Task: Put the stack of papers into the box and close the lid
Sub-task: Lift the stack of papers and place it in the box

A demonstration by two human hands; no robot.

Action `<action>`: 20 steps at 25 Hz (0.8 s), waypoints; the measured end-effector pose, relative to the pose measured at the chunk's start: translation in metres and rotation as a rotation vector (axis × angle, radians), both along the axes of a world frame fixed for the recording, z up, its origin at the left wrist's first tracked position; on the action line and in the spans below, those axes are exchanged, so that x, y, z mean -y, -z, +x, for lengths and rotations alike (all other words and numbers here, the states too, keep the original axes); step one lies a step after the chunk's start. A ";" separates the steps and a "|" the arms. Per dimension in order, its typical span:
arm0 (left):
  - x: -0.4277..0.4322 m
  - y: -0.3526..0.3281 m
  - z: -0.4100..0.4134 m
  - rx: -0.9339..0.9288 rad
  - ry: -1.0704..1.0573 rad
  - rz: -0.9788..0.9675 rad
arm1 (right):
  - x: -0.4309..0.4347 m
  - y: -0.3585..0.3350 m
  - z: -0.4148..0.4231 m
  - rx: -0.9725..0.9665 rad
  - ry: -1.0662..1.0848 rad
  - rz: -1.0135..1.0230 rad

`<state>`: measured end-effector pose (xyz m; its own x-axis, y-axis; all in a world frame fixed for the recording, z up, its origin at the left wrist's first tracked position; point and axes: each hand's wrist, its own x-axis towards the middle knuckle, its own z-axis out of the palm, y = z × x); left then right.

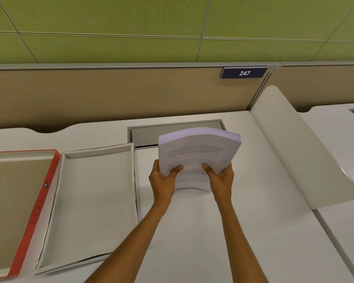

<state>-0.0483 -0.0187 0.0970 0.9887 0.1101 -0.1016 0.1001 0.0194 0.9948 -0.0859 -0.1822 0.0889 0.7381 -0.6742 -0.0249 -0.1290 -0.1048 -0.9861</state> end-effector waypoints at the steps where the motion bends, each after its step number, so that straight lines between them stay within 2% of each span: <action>1: -0.001 -0.001 0.000 -0.006 -0.002 0.011 | 0.000 -0.005 0.001 -0.022 -0.013 -0.021; 7: -0.018 -0.012 0.014 -0.170 0.055 0.200 | -0.002 -0.037 0.010 -0.291 -0.082 -0.181; 10: -0.029 -0.015 0.022 -0.279 0.123 0.249 | -0.007 -0.042 0.013 -0.423 -0.150 -0.179; 13: -0.041 -0.014 0.025 -0.343 0.172 0.291 | -0.017 -0.042 0.012 -0.458 -0.194 -0.163; 20: -0.077 -0.021 0.030 -0.355 0.154 0.292 | -0.053 -0.042 0.019 -0.460 -0.236 -0.160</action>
<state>-0.0184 0.0587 0.1182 0.9055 0.0394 -0.4226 0.4144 -0.2976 0.8601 -0.0671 -0.1292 0.1314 0.8069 -0.5136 -0.2916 -0.4985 -0.3274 -0.8027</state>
